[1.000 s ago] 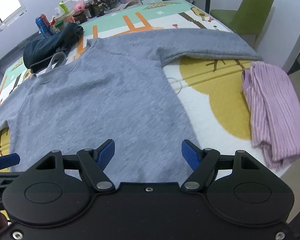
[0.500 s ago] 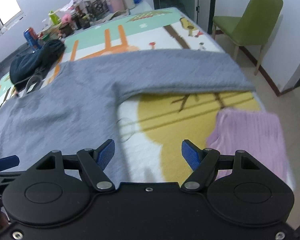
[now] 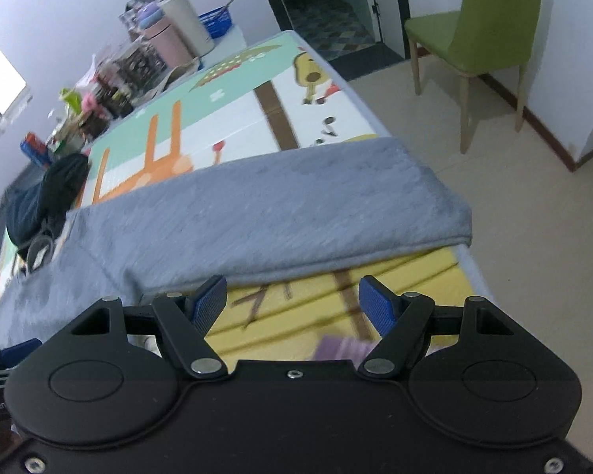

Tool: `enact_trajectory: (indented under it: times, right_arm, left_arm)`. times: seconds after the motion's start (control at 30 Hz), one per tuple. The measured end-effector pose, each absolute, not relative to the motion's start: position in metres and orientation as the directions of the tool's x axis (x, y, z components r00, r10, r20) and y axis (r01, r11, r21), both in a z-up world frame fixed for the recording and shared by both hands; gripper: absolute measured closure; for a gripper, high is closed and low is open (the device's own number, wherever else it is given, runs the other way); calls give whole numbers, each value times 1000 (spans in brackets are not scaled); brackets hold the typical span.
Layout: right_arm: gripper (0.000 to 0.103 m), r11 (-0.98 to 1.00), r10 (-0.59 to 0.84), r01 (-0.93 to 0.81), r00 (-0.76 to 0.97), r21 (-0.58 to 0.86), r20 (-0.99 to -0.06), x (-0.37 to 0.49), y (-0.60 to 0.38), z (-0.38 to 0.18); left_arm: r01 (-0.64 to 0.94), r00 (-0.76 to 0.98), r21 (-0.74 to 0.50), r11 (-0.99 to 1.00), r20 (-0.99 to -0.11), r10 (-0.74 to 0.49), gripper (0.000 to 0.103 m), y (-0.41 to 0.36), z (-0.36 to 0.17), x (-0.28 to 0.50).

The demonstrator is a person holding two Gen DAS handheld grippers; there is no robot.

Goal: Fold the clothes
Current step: 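Move the right gripper to the sweatshirt sleeve cuff nearest it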

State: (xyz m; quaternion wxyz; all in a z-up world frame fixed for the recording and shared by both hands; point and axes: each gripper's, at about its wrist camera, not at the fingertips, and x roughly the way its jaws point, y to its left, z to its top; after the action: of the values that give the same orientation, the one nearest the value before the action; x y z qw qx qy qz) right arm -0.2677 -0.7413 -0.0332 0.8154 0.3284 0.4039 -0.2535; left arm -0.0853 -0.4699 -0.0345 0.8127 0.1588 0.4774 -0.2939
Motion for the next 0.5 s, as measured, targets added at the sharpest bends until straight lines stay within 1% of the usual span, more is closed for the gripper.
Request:
enact_trajectory:
  times: [0.37, 0.5]
  right_arm:
    - [31, 446, -67, 773, 531, 451, -845, -316, -857, -99]
    - [31, 380, -28, 771, 562, 511, -827, -327, -892, -123]
  left_arm:
    - [671, 361, -11, 741, -868, -340, 0, -535, -52, -73]
    - [697, 357, -4, 717, -866, -351, 0, -558, -59, -70]
